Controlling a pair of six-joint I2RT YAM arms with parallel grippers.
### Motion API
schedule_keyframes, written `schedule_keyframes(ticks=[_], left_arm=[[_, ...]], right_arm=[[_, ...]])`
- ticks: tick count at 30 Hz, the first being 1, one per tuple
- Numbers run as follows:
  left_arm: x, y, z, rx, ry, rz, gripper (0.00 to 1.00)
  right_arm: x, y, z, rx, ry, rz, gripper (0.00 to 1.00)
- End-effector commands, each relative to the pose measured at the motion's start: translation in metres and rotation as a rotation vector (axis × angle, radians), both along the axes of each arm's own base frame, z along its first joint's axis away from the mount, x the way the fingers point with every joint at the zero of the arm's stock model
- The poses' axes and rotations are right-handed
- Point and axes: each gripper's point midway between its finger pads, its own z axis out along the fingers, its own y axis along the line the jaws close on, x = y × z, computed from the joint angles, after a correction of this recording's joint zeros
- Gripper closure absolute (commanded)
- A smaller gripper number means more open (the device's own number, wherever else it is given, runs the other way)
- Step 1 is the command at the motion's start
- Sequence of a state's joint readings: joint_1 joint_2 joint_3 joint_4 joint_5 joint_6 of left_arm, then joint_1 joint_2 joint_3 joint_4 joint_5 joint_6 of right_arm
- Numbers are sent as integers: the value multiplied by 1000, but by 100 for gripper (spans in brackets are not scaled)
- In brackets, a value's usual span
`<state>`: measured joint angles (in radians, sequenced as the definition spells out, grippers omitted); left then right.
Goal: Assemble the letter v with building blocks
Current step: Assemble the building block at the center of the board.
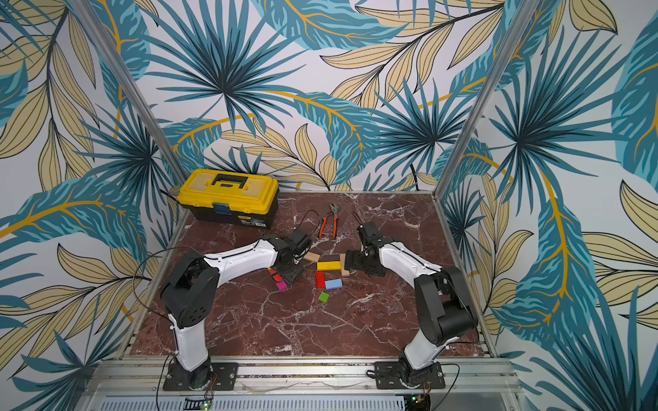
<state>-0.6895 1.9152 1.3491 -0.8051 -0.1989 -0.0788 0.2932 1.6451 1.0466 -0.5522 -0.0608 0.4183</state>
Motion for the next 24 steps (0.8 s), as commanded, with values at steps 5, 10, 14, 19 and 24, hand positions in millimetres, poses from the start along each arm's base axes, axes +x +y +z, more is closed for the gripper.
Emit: schedule_keyframes(ticks=[5,10,14,19,24], left_arm=[[5,-3,8,-20,-12,7,32],[5,-5,8,-25,-9,8,32],[7,-10,28,-75,-42,2,32],[11,-8,37,-67,-72,0,31],[10,-8,45,-87,-85,9,31]], right_arm=[[-4,-3,-4,-13,21,5,0],[-4,-3,-5,-13,21,4,1],[-4,-3,-5,-12,23,6,1],[-2,-1,-4,-5,21,5,1],[-3,-2,-2,-13,19,10,0]])
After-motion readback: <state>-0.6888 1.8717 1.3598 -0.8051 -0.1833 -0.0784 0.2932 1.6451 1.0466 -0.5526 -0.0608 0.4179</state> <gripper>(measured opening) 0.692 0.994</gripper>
